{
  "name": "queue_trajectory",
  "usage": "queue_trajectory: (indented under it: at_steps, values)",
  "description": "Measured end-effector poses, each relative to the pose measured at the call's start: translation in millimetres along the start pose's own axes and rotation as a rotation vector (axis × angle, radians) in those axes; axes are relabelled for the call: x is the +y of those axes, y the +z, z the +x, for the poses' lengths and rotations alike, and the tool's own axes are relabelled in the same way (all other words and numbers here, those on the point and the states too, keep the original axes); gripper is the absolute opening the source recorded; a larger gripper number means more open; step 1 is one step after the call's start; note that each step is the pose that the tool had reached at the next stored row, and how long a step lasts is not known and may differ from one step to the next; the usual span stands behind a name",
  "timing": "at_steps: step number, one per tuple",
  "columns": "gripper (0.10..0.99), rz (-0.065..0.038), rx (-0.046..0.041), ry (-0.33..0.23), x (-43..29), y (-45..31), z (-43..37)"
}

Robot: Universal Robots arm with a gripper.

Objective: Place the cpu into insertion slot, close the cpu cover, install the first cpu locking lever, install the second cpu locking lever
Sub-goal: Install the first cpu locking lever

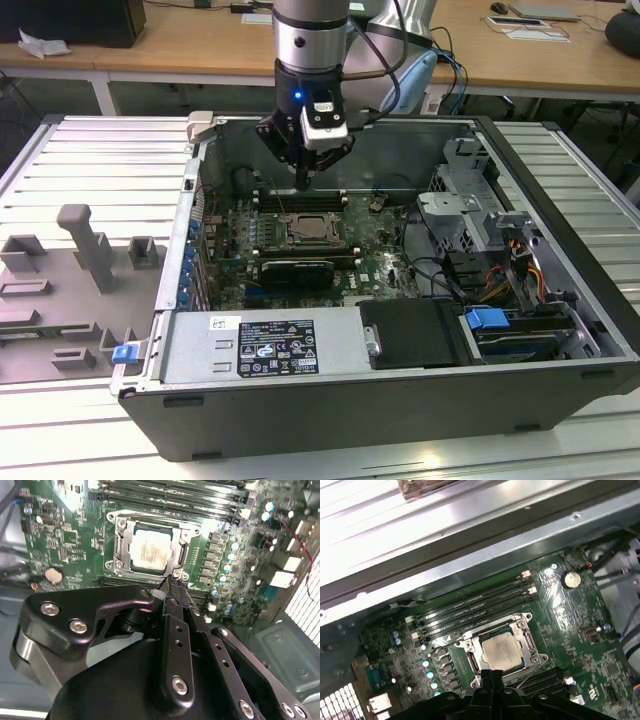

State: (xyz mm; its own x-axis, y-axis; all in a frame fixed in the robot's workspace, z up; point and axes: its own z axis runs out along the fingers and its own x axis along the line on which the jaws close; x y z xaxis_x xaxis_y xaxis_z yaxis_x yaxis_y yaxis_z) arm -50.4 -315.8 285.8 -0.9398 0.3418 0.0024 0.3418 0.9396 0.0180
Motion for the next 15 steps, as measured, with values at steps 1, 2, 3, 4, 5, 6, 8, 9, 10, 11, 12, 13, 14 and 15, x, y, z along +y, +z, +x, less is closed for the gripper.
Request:
queue_trajectory:
  at_steps: [1, 2, 3, 4, 5, 6, 8, 9, 10, 11, 12, 13, 14, 15]
  values:
    - [0.106, 0.000, 0.0005, -0.028, 0.0, 0.2, 0.0]
    - [0.106, 0.000, 0.0008, -0.046, 0.0, 0.4, 0.0]
    - [0.106, 0.000, 0.0012, -0.065, 0.0, 0.6, 0.0]
    - [0.106, 0.000, 0.0017, -0.093, 0.0, 0.8, 0.0]
    - [0.106, 0.000, 0.0020, -0.111, 0.0, 1.0, 0.0]
    - [0.106, 0.000, 0.0025, -0.137, 0.0, 1.3, 0.0]
    - [0.106, 0.000, 0.0032, -0.179, 0.0, 1.7, 0.0]
    - [0.106, 0.001, 0.0038, -0.209, 0.0, 2.0, 0.0]
    - [0.106, 0.001, 0.0042, -0.243, 0.0, 2.3, 0.0]
    - [0.106, 0.001, 0.0046, -0.262, 0.0, 2.4, 0.0]
    - [0.106, 0.000, 0.0049, -0.282, 0.0, 2.6, 0.0]
    - [0.106, 0.001, 0.0052, -0.300, 0.0, 2.8, 0.0]
    - [0.106, 0.001, 0.0056, -0.319, 0.0, 3.0, 0.0]
    - [0.106, 0.001, 0.0060, -0.342, -0.1, 3.3, 0.0]
